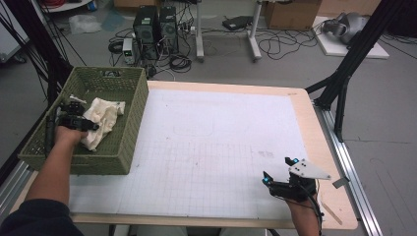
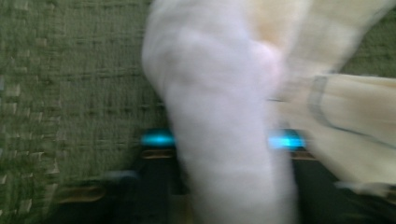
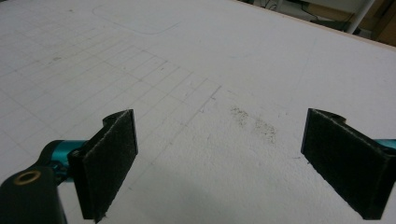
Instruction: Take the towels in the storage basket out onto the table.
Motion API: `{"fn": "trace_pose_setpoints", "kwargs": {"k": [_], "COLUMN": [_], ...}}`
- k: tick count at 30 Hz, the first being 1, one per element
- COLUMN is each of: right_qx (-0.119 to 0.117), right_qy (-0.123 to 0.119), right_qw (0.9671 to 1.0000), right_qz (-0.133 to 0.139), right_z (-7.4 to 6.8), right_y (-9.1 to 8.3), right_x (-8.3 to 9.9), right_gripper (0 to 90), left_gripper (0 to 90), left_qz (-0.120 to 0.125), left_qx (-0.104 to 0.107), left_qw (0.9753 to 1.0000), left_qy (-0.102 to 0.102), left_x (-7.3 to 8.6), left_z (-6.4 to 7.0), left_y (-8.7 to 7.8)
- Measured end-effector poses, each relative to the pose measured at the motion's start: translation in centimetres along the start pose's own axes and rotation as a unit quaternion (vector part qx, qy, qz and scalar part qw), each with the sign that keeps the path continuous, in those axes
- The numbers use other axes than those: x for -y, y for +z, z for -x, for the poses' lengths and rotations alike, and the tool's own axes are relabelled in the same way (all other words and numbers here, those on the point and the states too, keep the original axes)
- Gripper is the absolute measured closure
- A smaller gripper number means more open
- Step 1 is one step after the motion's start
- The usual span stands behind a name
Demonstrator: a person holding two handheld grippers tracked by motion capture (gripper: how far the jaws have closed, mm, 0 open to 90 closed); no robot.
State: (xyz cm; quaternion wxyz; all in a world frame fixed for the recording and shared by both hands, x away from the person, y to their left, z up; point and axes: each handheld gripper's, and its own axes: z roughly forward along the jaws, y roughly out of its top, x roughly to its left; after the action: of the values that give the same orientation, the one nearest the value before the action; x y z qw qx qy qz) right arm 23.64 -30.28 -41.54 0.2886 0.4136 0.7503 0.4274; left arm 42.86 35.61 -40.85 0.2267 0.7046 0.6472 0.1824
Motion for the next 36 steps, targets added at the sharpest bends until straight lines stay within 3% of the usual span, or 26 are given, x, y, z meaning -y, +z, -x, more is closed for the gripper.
{"fn": "trace_pose_setpoints", "kwargs": {"k": [3,6,9,11,12,13,14,15,16,17,18,19,20,21,22,23,28,33,36], "right_qx": [0.002,0.005,0.007,0.008,0.008,0.008,0.008,0.008,0.008,0.008,0.006,0.007,0.006,0.006,0.006,0.006,0.006,0.005,0.004], "right_qy": [0.001,0.008,0.012,0.018,0.018,0.018,0.018,0.017,0.018,0.018,0.016,0.015,0.014,0.014,0.014,0.014,0.015,0.014,0.012], "right_qw": [1.0,1.0,0.9999,0.9998,0.9998,0.9998,0.9998,0.9998,0.9998,0.9998,0.9998,0.9998,0.9998,0.9998,0.9998,0.9998,0.9998,0.9998,0.9999], "right_qz": [0.001,0.004,0.009,0.01,0.009,0.01,0.01,0.01,0.01,0.01,0.01,0.009,0.01,0.01,0.01,0.01,0.009,0.01,0.01], "right_z": [0.1,0.2,0.5,0.6,0.6,0.6,0.6,0.5,0.5,0.5,0.4,0.3,0.3,0.3,0.3,0.3,0.2,0.1,0.1], "right_y": [-0.1,-0.4,-0.6,-0.7,-0.7,-0.7,-0.7,-0.7,-0.7,-0.7,-0.6,-0.6,-0.6,-0.6,-0.6,-0.6,-0.7,-0.7,-0.6], "right_x": [0.0,0.0,0.1,0.1,0.1,0.1,0.1,0.1,0.1,0.1,0.0,0.0,0.0,0.0,0.0,0.0,-0.1,-0.1,-0.1], "right_gripper": [10.0,10.0,10.0,10.0,10.0,10.0,10.0,10.0,10.0,10.0,10.0,10.0,10.0,10.0,10.0,10.0,10.0,10.0,10.0], "left_gripper": [78.9,79.2,79.6,79.7,79.7,79.8,79.8,79.8,79.8,79.8,79.8,79.9,79.8,79.8,79.8,79.8,79.8,79.8,79.8], "left_qz": [0.032,0.059,0.101,0.126,0.145,0.145,0.159,0.189,0.189,0.205,0.239,0.252,0.252,0.266,0.292,0.292,0.333,0.357,0.376], "left_qx": [-0.001,0.02,0.039,0.056,0.066,0.066,0.073,0.086,0.086,0.094,0.104,0.108,0.108,0.112,0.118,0.118,0.127,0.137,0.143], "left_qw": [0.9995,0.9977,0.9932,0.9889,0.9857,0.9857,0.9831,0.9768,0.9768,0.9729,0.9647,0.961,0.961,0.957,0.949,0.949,0.9343,0.9241,0.9154], "left_qy": [-0.005,-0.027,-0.045,-0.054,-0.056,-0.056,-0.056,-0.053,-0.053,-0.051,-0.04,-0.035,-0.035,-0.031,-0.021,-0.021,0.006,0.01,0.011], "left_x": [-0.3,-0.3,-0.3,-0.3,-0.3,-0.3,-0.3,-0.3,-0.3,-0.4,-0.4,-0.4,-0.4,-0.3,-0.2,-0.2,0.1,0.4,0.6], "left_z": [0.0,-0.4,-0.6,-0.7,-0.7,-0.7,-0.7,-0.6,-0.6,-0.5,-0.2,-0.1,-0.1,0.1,0.3,0.3,1.0,1.4,1.6], "left_y": [-0.9,-1.5,-2.3,-2.9,-3.4,-3.4,-3.7,-4.5,-4.5,-4.9,-5.7,-6.1,-6.1,-6.5,-7.1,-7.1,-8.6,-9.8,-10.6]}}
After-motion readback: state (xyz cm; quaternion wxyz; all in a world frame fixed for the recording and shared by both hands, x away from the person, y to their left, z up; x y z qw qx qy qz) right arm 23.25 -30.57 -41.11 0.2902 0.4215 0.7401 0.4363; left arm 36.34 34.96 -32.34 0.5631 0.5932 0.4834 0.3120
